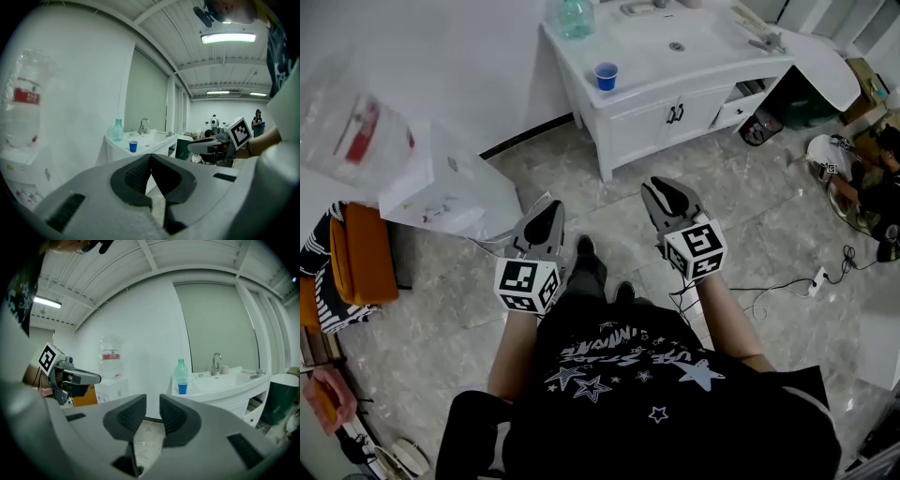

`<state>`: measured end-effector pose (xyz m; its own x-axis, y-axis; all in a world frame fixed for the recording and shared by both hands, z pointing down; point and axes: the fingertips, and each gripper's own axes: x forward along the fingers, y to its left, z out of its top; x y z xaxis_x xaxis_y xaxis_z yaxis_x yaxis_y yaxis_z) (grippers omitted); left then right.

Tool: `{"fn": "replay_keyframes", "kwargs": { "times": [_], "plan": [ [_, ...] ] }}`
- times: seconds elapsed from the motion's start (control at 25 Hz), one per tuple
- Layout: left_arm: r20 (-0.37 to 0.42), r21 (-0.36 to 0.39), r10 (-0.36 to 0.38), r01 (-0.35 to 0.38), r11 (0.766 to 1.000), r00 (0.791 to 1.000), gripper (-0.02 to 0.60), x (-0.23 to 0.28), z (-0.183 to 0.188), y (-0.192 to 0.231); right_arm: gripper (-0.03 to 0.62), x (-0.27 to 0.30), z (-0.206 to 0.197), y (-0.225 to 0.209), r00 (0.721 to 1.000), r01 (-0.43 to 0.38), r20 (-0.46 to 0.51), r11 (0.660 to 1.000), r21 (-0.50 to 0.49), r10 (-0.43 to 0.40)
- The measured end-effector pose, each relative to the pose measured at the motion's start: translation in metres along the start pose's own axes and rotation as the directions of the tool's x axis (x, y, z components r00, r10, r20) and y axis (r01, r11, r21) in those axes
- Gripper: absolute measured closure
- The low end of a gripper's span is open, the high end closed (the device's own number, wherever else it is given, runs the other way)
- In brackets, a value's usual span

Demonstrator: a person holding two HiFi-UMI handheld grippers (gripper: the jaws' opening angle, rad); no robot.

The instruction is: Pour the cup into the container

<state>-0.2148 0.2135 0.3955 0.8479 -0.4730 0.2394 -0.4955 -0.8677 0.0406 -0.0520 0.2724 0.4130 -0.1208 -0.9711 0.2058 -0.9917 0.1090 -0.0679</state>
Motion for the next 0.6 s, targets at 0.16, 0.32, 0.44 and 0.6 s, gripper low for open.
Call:
{"fn": "replay_keyframes", "kwargs": {
  "times": [0.16,0.32,0.44,0.6],
  "plan": [
    [-0.014,-0.017,-0.021,0.021,1.0,1.0,0.572,0.025,-0.006,0.013,0.388,0.026,0.001,-0.011,1.0,-0.029,-0.004,1.0,-0.007,0.029],
    [-0.014,-0.019,-0.042,0.042,0.999,0.999,0.572,0.056,-0.003,0.031,0.243,0.051,0.001,-0.03,1.0,-0.025,-0.013,1.0,-0.002,0.025],
    [-0.017,-0.024,-0.047,0.047,0.999,0.999,0.572,0.085,0.001,0.052,0.205,0.073,-0.001,-0.049,0.999,-0.011,-0.044,1.0,0.005,0.011],
    [-0.023,-0.023,-0.053,0.053,0.998,0.998,0.572,0.124,0.009,0.083,0.171,0.109,-0.002,-0.075,0.997,0.009,-0.076,1.0,0.021,-0.007]
  ]
}}
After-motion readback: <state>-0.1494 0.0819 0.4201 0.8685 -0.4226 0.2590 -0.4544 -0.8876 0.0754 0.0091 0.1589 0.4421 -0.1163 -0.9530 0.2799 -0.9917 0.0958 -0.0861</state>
